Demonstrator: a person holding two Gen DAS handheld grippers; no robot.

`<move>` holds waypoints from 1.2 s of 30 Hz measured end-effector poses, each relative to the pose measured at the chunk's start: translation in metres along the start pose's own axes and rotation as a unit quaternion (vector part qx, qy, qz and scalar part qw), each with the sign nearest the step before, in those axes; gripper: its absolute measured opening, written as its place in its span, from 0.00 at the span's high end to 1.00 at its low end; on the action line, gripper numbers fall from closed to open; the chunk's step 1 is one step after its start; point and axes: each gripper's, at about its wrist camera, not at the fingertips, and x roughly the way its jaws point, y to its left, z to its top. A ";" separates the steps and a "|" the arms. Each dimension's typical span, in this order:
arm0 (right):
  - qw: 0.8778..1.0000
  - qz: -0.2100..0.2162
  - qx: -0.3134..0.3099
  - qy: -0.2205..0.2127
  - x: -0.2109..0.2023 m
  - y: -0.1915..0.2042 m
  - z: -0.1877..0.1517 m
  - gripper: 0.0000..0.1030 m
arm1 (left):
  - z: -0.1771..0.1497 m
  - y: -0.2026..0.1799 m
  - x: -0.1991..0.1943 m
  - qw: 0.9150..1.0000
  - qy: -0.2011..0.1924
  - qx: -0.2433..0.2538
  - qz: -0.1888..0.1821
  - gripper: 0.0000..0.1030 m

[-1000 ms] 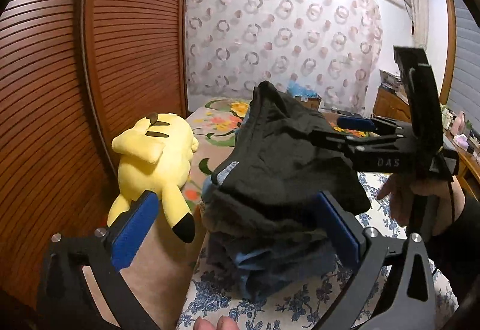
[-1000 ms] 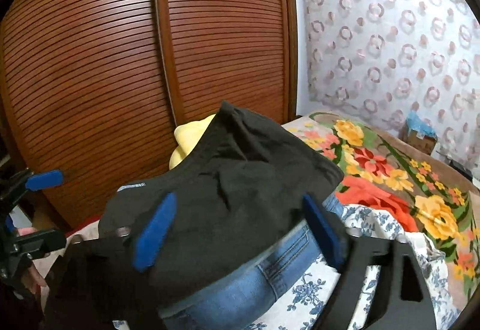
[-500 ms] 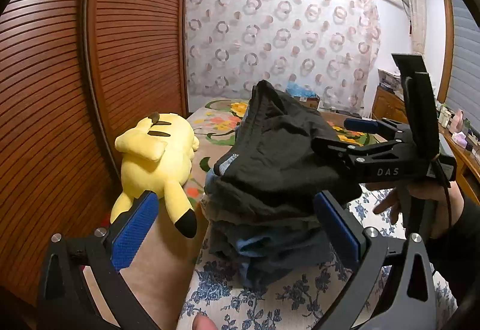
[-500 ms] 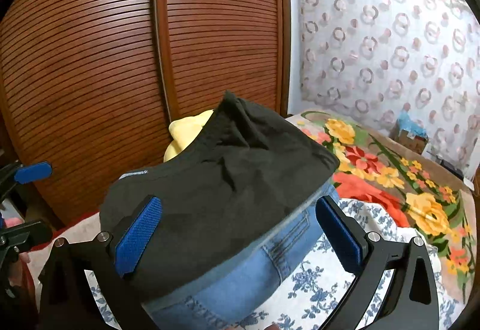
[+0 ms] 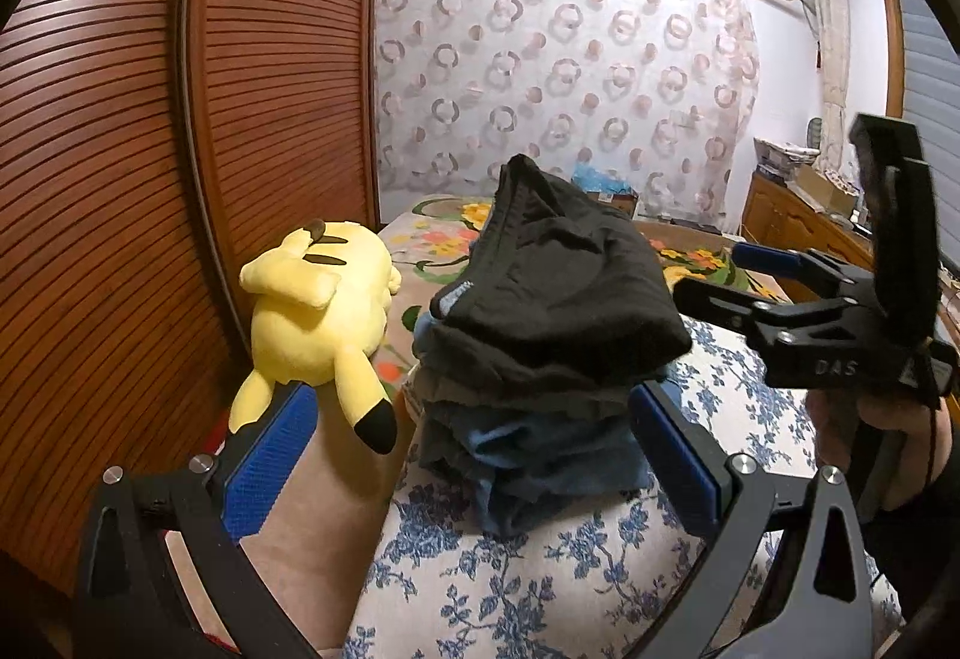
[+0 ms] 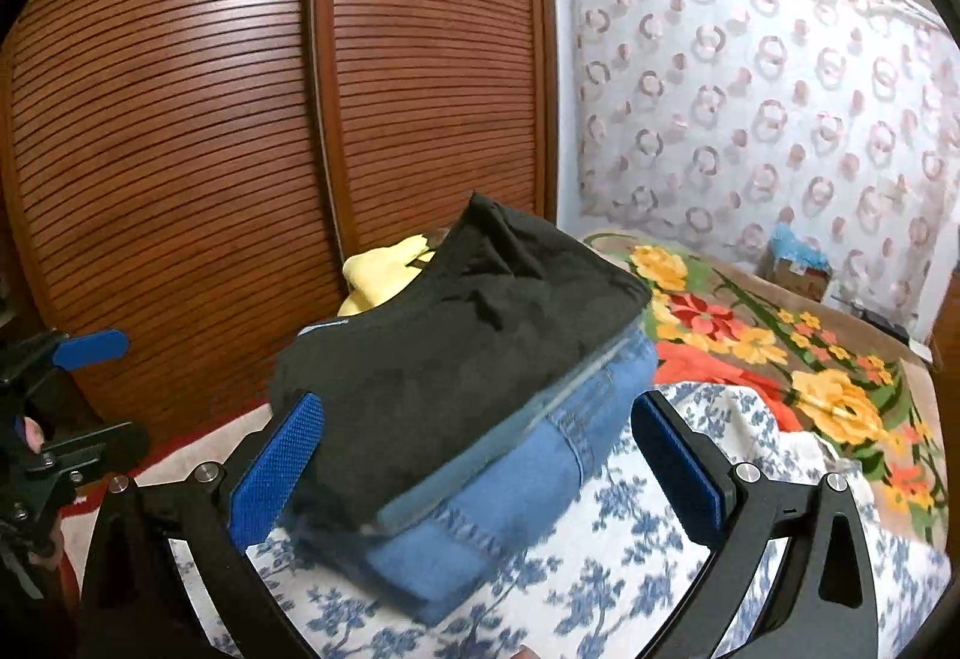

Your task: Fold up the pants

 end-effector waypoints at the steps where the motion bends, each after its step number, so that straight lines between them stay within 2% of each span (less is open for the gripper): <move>1: 1.000 -0.003 0.002 0.001 -0.005 0.002 -0.003 0.01 | -0.001 -0.001 -0.002 1.000 -0.001 0.002 -0.001 0.00; 9: 0.999 -0.037 0.021 0.011 -0.044 0.012 -0.024 0.01 | -0.008 -0.012 -0.011 1.000 -0.002 0.014 -0.018 0.00; 16: 0.997 -0.061 0.052 0.010 -0.083 0.014 -0.050 0.01 | -0.019 -0.032 -0.010 0.999 0.014 0.029 -0.039 0.00; 24: 0.991 -0.113 0.074 0.000 -0.133 0.011 -0.069 0.01 | -0.028 -0.067 -0.013 0.996 0.017 0.045 -0.075 0.00; 36: 0.976 -0.182 0.117 -0.015 -0.224 0.013 -0.111 0.01 | -0.037 -0.133 -0.038 0.988 0.021 0.077 -0.131 0.00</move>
